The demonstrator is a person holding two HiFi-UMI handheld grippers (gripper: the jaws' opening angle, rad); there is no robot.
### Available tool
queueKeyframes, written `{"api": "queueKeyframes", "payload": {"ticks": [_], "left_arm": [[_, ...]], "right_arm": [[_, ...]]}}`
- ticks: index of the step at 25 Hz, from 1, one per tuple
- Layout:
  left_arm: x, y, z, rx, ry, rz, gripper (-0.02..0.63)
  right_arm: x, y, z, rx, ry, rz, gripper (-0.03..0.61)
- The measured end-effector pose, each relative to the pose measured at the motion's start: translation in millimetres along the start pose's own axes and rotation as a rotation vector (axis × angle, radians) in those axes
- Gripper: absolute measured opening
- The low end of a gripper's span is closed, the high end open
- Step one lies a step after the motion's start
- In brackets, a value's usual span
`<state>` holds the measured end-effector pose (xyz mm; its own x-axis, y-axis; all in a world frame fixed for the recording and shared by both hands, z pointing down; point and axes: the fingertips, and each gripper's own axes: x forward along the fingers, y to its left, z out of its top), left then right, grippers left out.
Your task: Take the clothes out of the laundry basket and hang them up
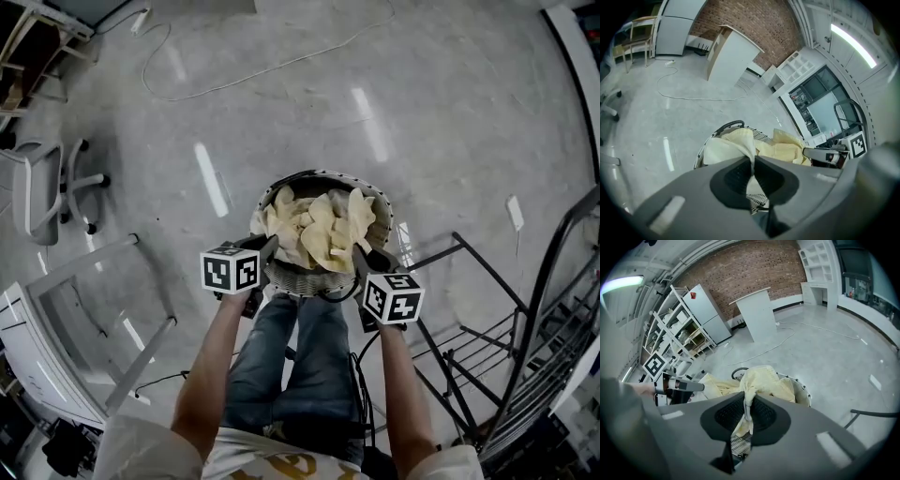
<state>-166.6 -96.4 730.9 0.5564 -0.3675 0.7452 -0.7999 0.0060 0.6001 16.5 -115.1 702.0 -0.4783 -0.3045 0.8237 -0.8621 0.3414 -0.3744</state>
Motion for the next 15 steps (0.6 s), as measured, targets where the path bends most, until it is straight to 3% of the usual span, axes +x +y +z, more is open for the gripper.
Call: {"api": "queueKeyframes", "payload": {"ticks": [15], "left_arm": [[-73, -63, 36, 0.063, -0.083, -0.092, 0.025]], "right_arm": [[-81, 21, 44, 0.027, -0.099, -0.049, 0.060]]}}
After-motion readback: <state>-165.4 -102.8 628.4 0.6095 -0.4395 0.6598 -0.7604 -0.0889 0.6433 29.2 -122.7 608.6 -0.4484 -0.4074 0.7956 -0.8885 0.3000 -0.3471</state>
